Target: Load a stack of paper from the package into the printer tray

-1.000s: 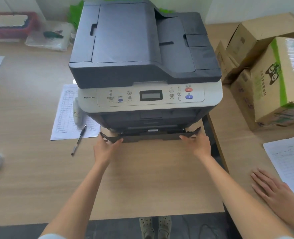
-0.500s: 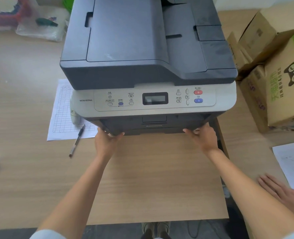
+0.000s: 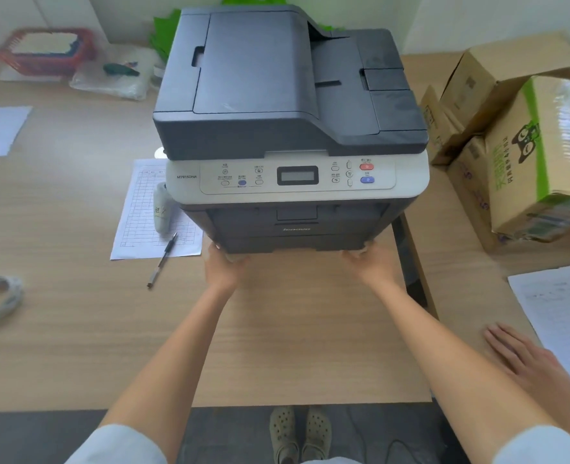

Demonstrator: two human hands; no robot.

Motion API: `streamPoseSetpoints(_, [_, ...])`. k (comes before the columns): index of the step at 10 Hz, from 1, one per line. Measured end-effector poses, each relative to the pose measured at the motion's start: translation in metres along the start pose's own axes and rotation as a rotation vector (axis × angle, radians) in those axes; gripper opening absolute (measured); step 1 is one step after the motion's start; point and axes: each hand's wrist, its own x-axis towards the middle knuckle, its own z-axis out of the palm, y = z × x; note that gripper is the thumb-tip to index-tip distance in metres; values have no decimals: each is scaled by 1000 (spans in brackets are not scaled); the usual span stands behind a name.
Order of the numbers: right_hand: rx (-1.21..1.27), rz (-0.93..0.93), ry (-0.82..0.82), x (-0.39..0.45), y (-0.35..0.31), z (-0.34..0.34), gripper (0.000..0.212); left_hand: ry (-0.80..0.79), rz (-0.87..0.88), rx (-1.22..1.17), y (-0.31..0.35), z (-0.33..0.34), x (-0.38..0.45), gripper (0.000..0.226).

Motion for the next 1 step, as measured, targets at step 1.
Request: streamPoseSetpoints(1, [-26, -115, -28, -13, 7, 9, 59, -90, 34, 1, -4, 2, -20, 70])
